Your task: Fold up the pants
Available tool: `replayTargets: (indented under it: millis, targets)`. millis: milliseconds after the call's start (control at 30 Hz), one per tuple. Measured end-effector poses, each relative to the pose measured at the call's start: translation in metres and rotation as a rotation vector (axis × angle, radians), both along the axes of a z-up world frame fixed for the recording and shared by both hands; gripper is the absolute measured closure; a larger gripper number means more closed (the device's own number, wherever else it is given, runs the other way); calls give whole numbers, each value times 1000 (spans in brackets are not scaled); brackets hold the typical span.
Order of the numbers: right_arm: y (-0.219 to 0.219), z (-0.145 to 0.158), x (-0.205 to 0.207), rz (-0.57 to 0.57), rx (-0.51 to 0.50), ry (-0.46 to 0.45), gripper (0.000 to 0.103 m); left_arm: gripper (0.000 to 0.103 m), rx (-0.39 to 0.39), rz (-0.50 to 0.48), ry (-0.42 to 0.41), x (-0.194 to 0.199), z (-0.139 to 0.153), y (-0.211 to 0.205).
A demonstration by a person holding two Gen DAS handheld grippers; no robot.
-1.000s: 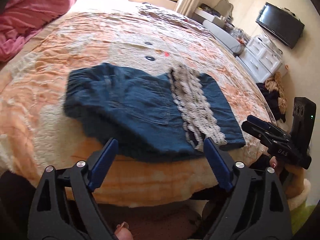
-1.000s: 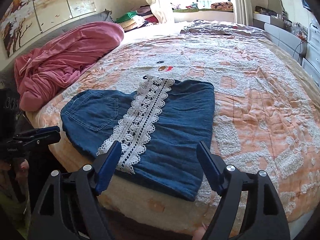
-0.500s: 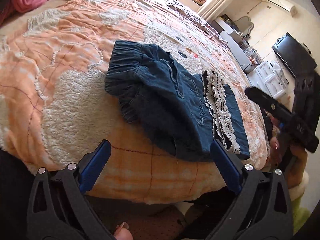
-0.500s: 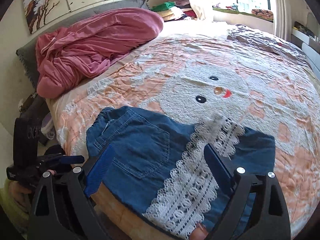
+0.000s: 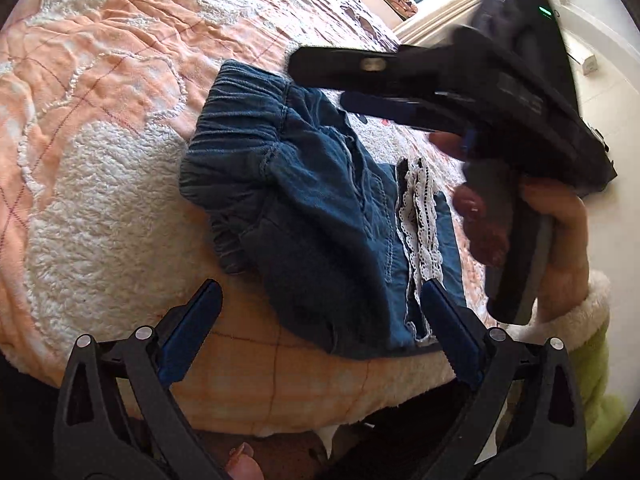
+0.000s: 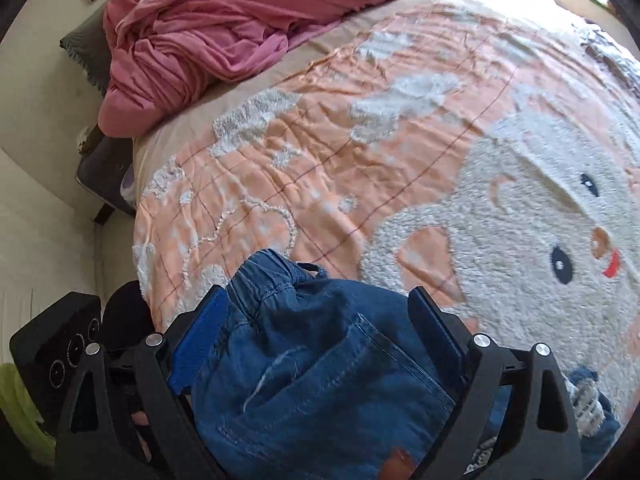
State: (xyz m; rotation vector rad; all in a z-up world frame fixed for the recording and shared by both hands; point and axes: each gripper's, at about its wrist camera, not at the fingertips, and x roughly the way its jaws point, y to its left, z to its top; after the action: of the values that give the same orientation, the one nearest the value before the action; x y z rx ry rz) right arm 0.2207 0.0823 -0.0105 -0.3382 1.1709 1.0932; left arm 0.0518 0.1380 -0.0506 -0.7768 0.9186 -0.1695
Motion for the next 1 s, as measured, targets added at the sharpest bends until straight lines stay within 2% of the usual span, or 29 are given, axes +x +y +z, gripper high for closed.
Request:
replayTargets:
  millis: [67,100,133,167,267,300,333,400,533,700,800,833,900,933,1000]
  targets:
    - [13,-17,2,25,-36,61,16,10,-8,4,-6,5,1,0]
    - [17,-22,2,33,-41,71,25,10,-10,12,-9,7,1,1]
    - [20,-27,1,47,-39,87,57,10,-11,18,-11,9,0,1]
    - [21,-30,-1,54,-44,94,64,12,-6,23,-15,10,1,2]
    - [15,-21,-10,80,-15,21,71,39,39,49,-15,15,2,2]
    - [8,-17,-9,66,6,24,71,52,27,44,-18,18,2,1]
    - [-2,-10,-7,50,44,29,71,56,16,32,-23,19,3,-1]
    - [-28,8,-3,30,124,23,71,56,39,9,-51,23,13,-10]
    - [-93,40,7,-46,265,8,71,55,147,-69,-139,31,45,-47]
    - [-180,53,19,-144,397,9,70,52,250,-200,-212,48,72,-107]
    - [-226,46,25,-216,426,11,58,44,304,-269,-229,58,73,-141]
    - [-238,42,26,-249,428,11,47,43,323,-287,-227,61,71,-149]
    - [-266,32,27,-308,433,28,42,42,338,-337,-222,64,65,-165]
    - [-275,27,26,-338,423,30,35,41,345,-352,-217,65,62,-171]
    - [-293,19,23,-389,412,28,34,41,361,-386,-205,63,55,-181]
